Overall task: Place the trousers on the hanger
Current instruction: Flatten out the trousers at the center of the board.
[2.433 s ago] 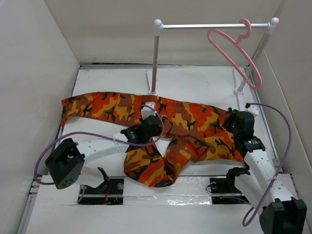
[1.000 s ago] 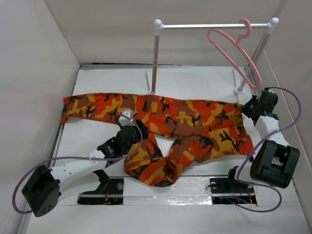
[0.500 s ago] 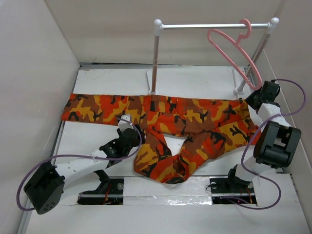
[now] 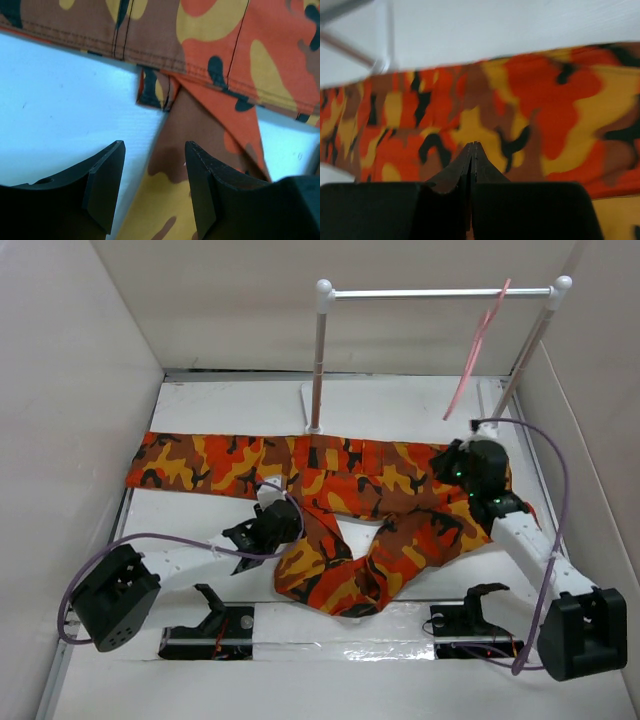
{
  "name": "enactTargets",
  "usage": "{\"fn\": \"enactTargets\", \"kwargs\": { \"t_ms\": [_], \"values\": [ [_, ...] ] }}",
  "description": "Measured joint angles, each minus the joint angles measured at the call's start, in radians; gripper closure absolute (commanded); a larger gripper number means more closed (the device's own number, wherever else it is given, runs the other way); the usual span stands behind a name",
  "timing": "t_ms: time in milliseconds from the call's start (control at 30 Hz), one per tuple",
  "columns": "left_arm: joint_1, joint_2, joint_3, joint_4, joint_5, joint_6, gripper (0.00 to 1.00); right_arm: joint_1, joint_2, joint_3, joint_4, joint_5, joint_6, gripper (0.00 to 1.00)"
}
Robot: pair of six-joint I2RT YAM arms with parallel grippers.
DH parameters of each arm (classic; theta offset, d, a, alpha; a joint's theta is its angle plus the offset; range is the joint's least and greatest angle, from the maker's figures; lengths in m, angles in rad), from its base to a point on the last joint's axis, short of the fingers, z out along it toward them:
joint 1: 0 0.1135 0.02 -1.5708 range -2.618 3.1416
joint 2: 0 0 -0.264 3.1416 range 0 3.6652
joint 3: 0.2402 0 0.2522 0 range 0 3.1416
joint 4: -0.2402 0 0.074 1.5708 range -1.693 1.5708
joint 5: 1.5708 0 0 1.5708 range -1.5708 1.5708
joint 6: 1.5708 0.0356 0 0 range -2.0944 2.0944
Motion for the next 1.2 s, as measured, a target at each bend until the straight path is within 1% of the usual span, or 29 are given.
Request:
{"fn": "enactTargets", "kwargs": {
  "t_ms": [67, 100, 133, 200, 233, 300, 333, 433, 500, 600, 733, 767, 800, 833, 867, 900, 967, 1000, 1067, 1200],
  "values": [
    [0.016, 0.033, 0.019, 0.019, -0.003, -0.008, 0.51, 0.151, -0.006, -0.024, -0.004, -0.011, -0.015, 1.00],
    [0.031, 0.053, 0.029, 0.031, 0.000, -0.010, 0.52, 0.197, 0.000, -0.027, -0.003, -0.017, -0.019, 0.94],
    [0.054, 0.076, 0.040, 0.041, 0.002, -0.011, 0.52, 0.325, 0.024, -0.028, -0.001, -0.016, -0.023, 0.91],
    [0.090, 0.119, 0.059, 0.061, 0.003, -0.013, 0.53, 0.494, 0.077, -0.022, 0.003, -0.016, -0.029, 0.85],
    [0.106, 0.141, 0.067, 0.071, 0.003, -0.014, 0.55, 0.565, 0.109, -0.014, 0.002, -0.011, -0.030, 0.84],
    [0.123, 0.177, 0.079, 0.080, 0.004, -0.018, 0.58, 0.658, 0.172, 0.002, 0.006, -0.009, -0.029, 0.82],
    [0.124, 0.190, 0.083, 0.083, 0.004, -0.018, 0.63, 0.691, 0.198, 0.008, 0.009, -0.008, -0.029, 0.82],
    [0.128, 0.220, 0.097, 0.096, 0.011, -0.018, 0.69, 0.757, 0.240, 0.021, 0.011, 0.023, -0.027, 0.82],
    [0.128, 0.236, 0.106, 0.106, 0.020, -0.017, 0.70, 0.783, 0.244, 0.029, 0.013, 0.047, -0.028, 0.81],
    [0.128, 0.251, 0.115, 0.116, 0.031, -0.017, 0.80, 0.793, 0.238, 0.032, 0.027, 0.068, -0.025, 0.81],
    [0.129, 0.271, 0.121, 0.127, 0.040, -0.015, 1.00, 0.793, 0.227, 0.028, 0.031, 0.094, -0.017, 0.79],
    [0.128, 0.275, 0.125, 0.127, 0.040, -0.014, 1.00, 0.793, 0.221, 0.026, 0.032, 0.099, -0.014, 0.77],
    [0.128, 0.276, 0.131, 0.123, 0.040, -0.014, 1.00, 0.793, 0.214, 0.024, 0.033, 0.106, -0.013, 0.70],
    [0.124, 0.275, 0.137, 0.114, 0.038, -0.014, 1.00, 0.793, 0.206, 0.019, 0.034, 0.114, -0.011, 0.68],
    [0.117, 0.271, 0.143, 0.096, 0.029, -0.014, 1.00, 0.793, 0.197, 0.014, 0.033, 0.121, -0.010, 0.60],
    [0.108, 0.260, 0.150, 0.075, 0.022, -0.013, 1.00, 0.789, 0.184, 0.009, 0.029, 0.129, -0.009, 0.55],
    [0.089, 0.203, 0.156, 0.015, 0.013, -0.005, 1.00, 0.766, 0.157, -0.001, 0.024, 0.134, -0.011, 0.48],
    [0.082, 0.154, 0.162, -0.030, 0.011, -0.002, 1.00, 0.749, 0.142, -0.006, 0.021, 0.135, -0.011, 0.47],
    [0.074, 0.024, 0.174, -0.117, 0.008, 0.005, 1.00, 0.697, 0.109, -0.020, 0.019, 0.128, -0.019, 0.46],
    [0.068, -0.285, 0.207, -0.298, -0.017, 0.005, 1.00, 0.578, 0.055, -0.048, 0.012, 0.102, -0.039, 0.46]
  ]
}}
